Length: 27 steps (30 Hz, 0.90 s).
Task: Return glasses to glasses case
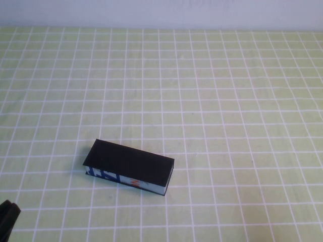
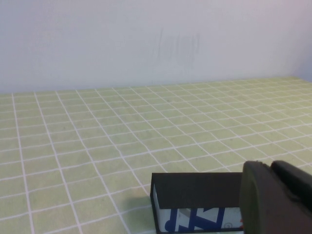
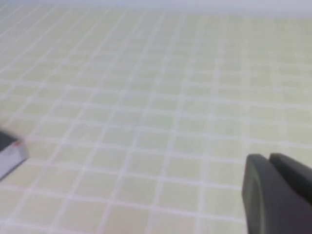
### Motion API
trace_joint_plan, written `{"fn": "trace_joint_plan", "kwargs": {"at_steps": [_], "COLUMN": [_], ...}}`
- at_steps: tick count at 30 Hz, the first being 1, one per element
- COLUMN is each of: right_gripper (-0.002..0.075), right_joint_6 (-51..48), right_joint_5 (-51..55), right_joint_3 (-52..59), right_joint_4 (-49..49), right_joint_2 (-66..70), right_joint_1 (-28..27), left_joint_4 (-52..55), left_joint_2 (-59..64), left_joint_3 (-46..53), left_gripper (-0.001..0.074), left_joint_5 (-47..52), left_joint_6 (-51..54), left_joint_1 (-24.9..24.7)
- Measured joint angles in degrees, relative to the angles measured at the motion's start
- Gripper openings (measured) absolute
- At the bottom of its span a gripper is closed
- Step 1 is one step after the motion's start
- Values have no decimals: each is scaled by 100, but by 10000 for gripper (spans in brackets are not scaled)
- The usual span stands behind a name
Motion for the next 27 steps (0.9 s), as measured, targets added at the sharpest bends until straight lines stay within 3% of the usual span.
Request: {"fn": "trace_joint_plan", "kwargs": {"at_steps": [4, 8, 27], "right_gripper": [-11, -11, -11], "right_joint_6": [-206, -219, 14], "right_joint_5": [-268, -241, 83], "right_joint_3": [642, 974, 1043], "right_joint_4": [-48, -48, -67], "right_joint_2": [-1105, -1854, -1991], "right_joint_1": [-629, -927, -960], "left_joint_4": [0, 0, 0], "left_joint_2": [0, 0, 0], "left_joint_3": [0, 0, 0], "left_gripper": [-2, -2, -2], "left_joint_5": [0, 0, 0], "left_joint_6": [0, 0, 0], "left_joint_1": [0, 0, 0]}}
